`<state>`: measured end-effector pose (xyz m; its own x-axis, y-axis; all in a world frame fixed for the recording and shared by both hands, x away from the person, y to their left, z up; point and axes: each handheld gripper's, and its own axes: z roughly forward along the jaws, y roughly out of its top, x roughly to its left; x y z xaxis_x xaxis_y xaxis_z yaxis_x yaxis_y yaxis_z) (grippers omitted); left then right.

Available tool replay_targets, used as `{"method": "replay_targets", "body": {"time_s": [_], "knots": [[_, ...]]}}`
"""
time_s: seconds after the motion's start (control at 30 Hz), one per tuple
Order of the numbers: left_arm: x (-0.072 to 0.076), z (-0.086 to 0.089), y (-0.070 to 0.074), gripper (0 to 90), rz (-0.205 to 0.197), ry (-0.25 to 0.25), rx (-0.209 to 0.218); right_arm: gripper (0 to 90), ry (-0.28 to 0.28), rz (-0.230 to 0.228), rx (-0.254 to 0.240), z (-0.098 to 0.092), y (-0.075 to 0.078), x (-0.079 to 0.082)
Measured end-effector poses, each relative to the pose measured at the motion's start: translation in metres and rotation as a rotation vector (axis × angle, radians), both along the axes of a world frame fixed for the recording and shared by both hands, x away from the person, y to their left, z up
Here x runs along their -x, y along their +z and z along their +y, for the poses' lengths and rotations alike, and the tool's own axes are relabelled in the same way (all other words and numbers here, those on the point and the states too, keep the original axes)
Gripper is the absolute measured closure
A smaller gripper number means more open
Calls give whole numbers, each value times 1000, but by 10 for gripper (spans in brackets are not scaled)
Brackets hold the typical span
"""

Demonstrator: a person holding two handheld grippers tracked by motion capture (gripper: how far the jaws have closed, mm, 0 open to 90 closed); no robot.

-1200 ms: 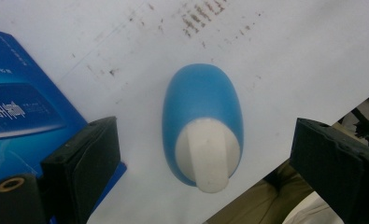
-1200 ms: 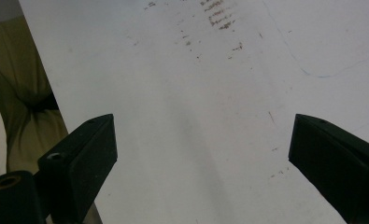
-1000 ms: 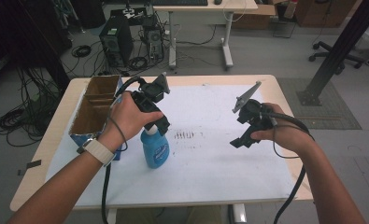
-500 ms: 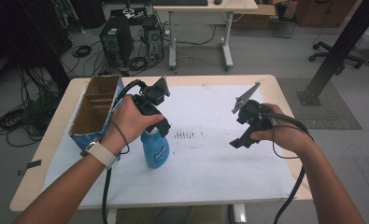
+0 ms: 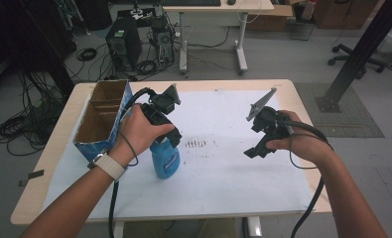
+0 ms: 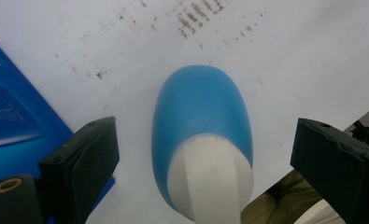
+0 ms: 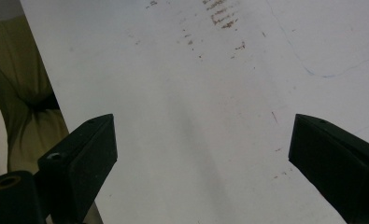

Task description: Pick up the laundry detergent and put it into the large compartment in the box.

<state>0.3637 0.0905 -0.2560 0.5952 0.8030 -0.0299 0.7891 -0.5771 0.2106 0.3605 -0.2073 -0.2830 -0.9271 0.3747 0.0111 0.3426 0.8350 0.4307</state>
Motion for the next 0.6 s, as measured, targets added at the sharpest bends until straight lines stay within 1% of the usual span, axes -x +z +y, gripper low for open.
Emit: {"method": "replay_targets", "body": {"time_s": [0.3,0.6], "knots": [[0,1,-6,83,-1,2,6,82,-1,-2,3,0,0,1],[0,0,-11,83,3,1,-2,82,0,-2,-1,0,1,1]]}}
